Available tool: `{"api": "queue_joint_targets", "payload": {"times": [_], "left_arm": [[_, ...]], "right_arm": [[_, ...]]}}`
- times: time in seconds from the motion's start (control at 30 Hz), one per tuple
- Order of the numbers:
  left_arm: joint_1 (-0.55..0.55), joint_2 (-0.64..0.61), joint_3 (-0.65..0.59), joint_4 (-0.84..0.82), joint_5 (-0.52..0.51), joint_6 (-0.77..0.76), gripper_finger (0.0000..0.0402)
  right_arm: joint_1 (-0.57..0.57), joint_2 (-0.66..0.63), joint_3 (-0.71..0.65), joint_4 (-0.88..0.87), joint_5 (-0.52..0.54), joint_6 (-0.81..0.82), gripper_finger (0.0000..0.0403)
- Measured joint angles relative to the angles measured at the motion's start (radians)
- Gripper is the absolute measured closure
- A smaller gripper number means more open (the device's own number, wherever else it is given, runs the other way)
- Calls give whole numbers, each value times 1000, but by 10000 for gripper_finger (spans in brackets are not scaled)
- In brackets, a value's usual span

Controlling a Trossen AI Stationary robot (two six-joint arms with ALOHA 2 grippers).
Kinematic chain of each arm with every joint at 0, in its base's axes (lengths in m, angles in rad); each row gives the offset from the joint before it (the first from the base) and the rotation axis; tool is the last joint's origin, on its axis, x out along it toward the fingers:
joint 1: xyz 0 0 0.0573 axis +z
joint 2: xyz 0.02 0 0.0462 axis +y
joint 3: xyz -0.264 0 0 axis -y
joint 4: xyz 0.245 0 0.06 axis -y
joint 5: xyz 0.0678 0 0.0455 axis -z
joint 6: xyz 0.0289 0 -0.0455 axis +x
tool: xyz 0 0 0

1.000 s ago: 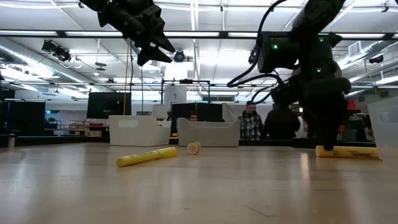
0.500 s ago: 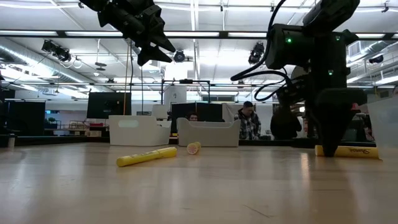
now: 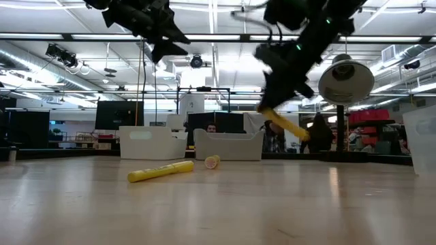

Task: Pick & Place Markers
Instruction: Put the dark yellow highlighter pen into the white bin

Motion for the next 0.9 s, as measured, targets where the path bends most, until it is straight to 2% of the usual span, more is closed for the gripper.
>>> {"api": "queue_joint_targets", "payload": {"times": [0.23, 0.43, 0.53, 0.67, 0.9], "left_arm": [[-16, -10, 1, 125, 157, -15, 204], [-105, -8, 1, 288, 160, -27, 204], [-151, 5, 1, 401, 142, -13, 203], [-189, 37, 0, 511, 113, -36, 181], [-231, 112, 0, 570, 40, -138, 101]], "right_arm": [[-33, -137, 47, 379, 83, -73, 360], [-41, -204, 47, 769, 89, -230, 360], [-41, -210, 47, 907, 83, -285, 360], [-42, -210, 47, 986, 84, -321, 360], [-42, -209, 47, 992, 83, -315, 360]]}}
